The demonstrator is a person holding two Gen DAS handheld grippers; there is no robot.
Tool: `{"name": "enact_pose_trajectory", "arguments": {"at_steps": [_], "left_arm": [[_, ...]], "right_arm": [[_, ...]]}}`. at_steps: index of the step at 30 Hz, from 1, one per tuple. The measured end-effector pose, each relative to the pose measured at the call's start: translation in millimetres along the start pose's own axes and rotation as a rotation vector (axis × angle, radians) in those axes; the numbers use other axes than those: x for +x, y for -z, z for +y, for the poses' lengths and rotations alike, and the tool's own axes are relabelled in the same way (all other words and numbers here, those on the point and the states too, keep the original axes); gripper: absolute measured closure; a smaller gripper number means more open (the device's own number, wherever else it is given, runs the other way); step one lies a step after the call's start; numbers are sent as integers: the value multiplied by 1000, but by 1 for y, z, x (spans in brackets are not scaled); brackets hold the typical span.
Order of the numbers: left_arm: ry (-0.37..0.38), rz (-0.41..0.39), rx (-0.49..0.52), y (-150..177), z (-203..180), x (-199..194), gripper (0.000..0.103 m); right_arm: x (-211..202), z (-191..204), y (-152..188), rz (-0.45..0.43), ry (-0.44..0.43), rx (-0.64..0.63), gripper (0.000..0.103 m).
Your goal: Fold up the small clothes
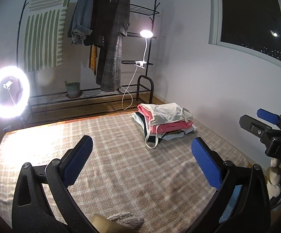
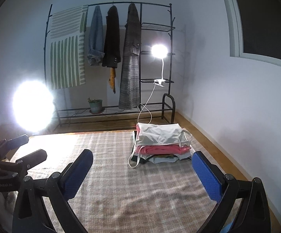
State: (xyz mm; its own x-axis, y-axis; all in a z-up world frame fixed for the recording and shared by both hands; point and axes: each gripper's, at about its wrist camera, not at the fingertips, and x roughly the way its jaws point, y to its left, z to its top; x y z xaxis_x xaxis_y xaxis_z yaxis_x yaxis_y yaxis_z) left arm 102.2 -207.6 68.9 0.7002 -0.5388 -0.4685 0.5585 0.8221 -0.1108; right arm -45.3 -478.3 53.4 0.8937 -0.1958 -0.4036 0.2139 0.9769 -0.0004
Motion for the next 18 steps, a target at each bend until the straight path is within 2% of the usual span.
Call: {"name": "enact_pose_trajectory", "arguments": {"at_steps": [18], "left_arm": [[-3, -17, 16, -2, -8, -3, 0]], "right_arm": [[-1, -2, 1, -5, 7, 10, 0]]}}
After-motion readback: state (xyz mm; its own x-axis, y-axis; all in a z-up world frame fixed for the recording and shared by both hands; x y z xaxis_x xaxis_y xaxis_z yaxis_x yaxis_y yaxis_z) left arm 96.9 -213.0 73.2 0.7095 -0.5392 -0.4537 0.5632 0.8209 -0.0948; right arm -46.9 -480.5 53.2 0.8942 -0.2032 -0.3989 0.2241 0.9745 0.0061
